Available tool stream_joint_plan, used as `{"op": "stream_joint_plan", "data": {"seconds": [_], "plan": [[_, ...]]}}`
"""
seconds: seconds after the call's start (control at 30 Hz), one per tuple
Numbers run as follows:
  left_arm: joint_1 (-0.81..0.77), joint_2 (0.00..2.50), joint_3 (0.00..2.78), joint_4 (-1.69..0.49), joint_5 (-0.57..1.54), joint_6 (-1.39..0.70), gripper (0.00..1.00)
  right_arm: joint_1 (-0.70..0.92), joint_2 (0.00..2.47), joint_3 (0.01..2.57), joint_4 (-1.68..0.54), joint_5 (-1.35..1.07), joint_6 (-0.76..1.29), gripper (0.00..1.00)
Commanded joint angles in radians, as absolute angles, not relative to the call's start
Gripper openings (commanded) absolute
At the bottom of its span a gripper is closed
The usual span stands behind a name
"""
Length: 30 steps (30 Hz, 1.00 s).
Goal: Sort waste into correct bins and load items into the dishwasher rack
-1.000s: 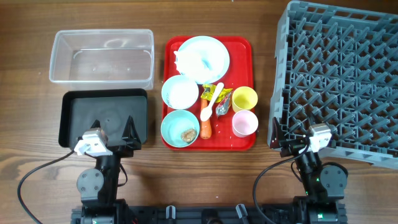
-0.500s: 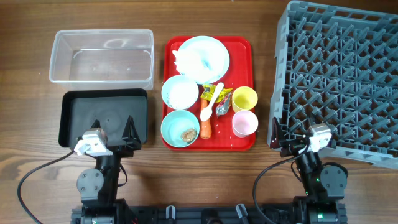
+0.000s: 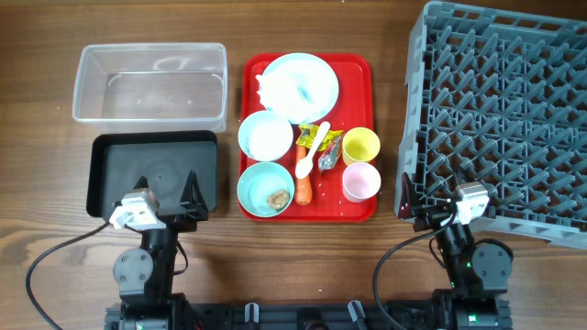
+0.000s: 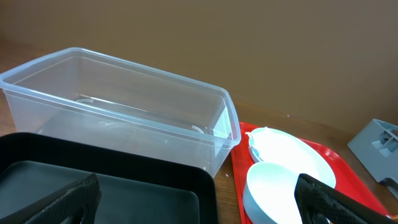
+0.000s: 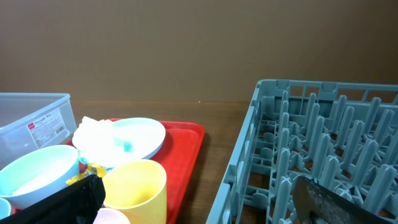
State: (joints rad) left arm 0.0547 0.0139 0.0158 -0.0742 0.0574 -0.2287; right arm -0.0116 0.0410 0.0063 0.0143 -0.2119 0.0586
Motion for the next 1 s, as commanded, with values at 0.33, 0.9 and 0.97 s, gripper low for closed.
{"op": "stream_joint_plan", "data": {"seconds": [0.33,0.9,0.97], "plan": [[0.062,0.005,0.006,-0.056,0.090,-0.220,1.00,-0.007,0.036,0.005,0.091,-0.247,0.089,1.00],[0.061,0.408,0.508,-0.268,0.397,-0.064,1.00,-0.007,0.263,0.323,0.089,-0.407,0.078,1.00],[0.061,0.634,0.764,-0.413,0.392,0.018,1.00,-0.007,0.403,0.479,0.030,-0.445,0.079,1.00]]}}
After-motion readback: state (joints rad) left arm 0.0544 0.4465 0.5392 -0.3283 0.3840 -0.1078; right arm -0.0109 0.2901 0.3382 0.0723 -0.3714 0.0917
